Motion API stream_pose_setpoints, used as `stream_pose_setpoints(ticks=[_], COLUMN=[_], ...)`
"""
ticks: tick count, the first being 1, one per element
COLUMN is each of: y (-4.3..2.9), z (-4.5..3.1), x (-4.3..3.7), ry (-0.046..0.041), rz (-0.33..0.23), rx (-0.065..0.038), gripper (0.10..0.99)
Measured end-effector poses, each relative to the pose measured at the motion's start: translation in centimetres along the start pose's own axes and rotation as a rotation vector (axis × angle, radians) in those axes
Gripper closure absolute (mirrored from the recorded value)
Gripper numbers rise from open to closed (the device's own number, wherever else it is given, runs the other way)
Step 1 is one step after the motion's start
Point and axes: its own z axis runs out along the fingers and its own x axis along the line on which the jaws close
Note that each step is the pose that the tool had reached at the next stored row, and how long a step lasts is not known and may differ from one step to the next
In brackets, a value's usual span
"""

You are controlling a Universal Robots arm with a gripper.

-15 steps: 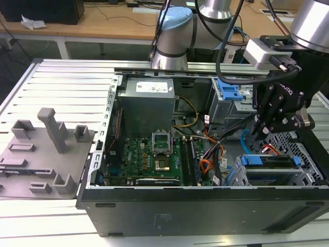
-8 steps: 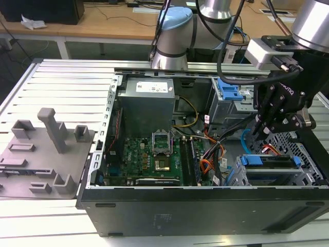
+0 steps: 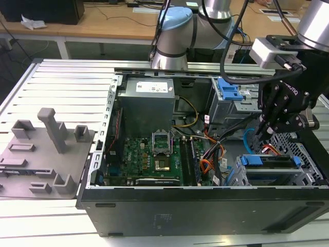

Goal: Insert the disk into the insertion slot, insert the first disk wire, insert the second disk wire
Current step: 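Insert the second disk wire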

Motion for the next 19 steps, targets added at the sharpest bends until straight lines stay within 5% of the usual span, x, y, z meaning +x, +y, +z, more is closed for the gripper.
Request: stream_pose_setpoints(ticks=[5, 19], y=[0.0, 0.09], z=[0.08, 0.14], x=[0.0, 1.57], ry=[-0.0055, -0.0056], rz=[0.107, 0.107], rx=[-0.004, -0.004], gripper=[0.925, 0.925])
